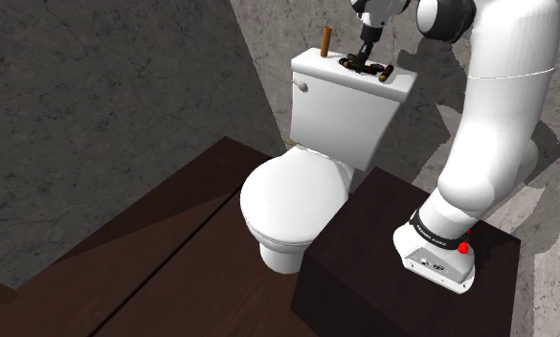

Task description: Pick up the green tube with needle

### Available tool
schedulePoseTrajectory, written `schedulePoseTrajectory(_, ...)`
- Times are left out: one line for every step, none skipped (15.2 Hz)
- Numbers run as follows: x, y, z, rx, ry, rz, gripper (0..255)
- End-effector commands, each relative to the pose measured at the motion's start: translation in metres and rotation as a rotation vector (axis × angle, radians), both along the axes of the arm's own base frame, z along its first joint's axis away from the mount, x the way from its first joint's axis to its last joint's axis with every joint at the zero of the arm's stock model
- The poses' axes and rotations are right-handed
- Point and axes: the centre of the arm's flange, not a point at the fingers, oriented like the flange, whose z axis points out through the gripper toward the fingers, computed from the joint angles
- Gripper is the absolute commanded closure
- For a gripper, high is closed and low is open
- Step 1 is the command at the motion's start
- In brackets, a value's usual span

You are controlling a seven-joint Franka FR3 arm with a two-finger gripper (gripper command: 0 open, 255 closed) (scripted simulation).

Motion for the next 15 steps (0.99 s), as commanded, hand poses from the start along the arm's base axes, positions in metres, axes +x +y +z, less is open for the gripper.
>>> schedulePoseTrajectory(0.000,0.000,0.009,0.000,0.001,-0.001,255)
schedulePoseTrajectory(0.000,0.000,0.015,0.000,0.001,-0.001,255)
schedulePoseTrajectory(0.000,0.000,0.020,0.000,0.001,-0.001,255)
schedulePoseTrajectory(0.000,0.000,0.025,0.000,0.001,-0.001,255)
schedulePoseTrajectory(0.000,0.000,0.030,0.000,0.001,-0.001,255)
schedulePoseTrajectory(0.000,0.000,0.036,0.000,0.001,-0.001,255)
schedulePoseTrajectory(0.000,0.000,0.041,0.000,0.001,-0.001,255)
schedulePoseTrajectory(0.000,0.000,0.046,0.000,0.001,-0.001,255)
schedulePoseTrajectory(0.000,0.000,0.051,0.000,0.001,-0.001,255)
schedulePoseTrajectory(0.000,0.000,0.057,0.000,0.001,-0.001,255)
schedulePoseTrajectory(0.000,0.000,0.062,0.000,0.001,-0.001,255)
schedulePoseTrajectory(0.000,0.000,0.067,0.000,0.001,-0.001,255)
schedulePoseTrajectory(0.000,0.000,0.073,0.000,0.001,-0.001,255)
schedulePoseTrajectory(0.000,0.000,0.073,0.000,0.001,-0.001,255)
schedulePoseTrajectory(0.000,0.000,0.073,0.000,0.001,-0.001,255)
